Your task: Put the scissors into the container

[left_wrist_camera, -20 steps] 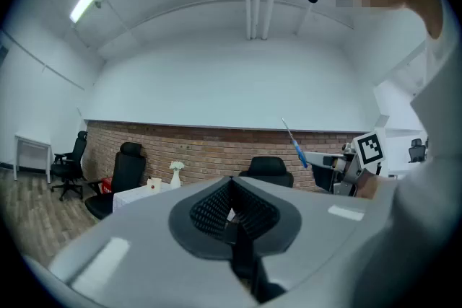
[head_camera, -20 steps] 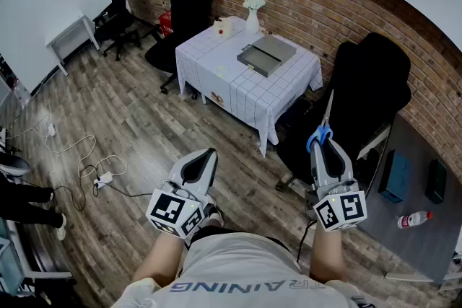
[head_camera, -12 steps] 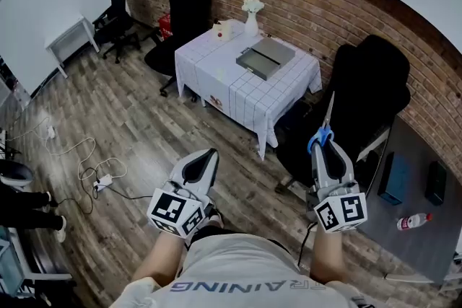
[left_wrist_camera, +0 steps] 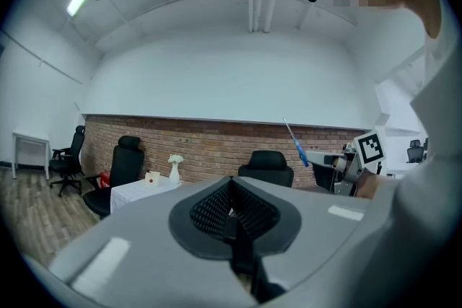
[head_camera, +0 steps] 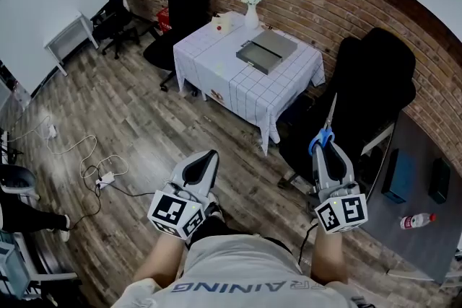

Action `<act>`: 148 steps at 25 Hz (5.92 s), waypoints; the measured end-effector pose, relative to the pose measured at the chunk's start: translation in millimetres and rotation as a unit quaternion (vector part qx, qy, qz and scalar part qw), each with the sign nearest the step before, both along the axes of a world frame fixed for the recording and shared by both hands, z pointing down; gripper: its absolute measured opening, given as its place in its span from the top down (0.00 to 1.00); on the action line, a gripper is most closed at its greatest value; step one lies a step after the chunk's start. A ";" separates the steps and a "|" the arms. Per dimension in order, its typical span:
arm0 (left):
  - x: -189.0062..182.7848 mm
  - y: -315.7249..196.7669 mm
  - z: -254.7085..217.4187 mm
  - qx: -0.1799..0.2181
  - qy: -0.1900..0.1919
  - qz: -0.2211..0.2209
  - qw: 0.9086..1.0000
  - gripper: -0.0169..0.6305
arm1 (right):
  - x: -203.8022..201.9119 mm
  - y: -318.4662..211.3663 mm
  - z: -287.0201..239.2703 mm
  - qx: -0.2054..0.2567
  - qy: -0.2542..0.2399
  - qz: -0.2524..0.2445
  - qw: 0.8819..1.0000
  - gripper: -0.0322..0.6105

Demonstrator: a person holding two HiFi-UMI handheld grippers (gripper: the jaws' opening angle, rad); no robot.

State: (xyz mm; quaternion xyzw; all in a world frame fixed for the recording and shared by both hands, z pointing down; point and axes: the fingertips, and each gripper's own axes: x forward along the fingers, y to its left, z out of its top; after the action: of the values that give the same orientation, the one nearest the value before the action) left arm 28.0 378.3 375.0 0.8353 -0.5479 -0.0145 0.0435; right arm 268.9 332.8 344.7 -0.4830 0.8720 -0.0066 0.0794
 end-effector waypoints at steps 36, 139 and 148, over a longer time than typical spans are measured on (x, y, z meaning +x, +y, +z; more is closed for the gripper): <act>-137.1 -362.3 21.3 -0.054 0.022 0.100 0.993 0.98 | -128.0 -327.4 13.6 -0.042 0.010 0.078 0.996 0.79; -164.7 -745.9 112.5 -0.176 -0.008 0.135 0.975 0.98 | -196.3 -664.2 410.3 -0.493 0.342 -0.008 0.800 0.72; -152.5 -749.4 107.0 -0.168 -0.007 0.150 0.974 0.98 | -189.9 -675.6 367.3 -0.451 0.307 0.025 0.838 0.89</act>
State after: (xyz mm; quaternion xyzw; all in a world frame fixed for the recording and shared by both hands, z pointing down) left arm -124.5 -371.1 482.0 0.8886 -0.4116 0.0903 0.1813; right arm 79.0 -342.8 712.0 -0.4645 0.7398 -0.2480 -0.4189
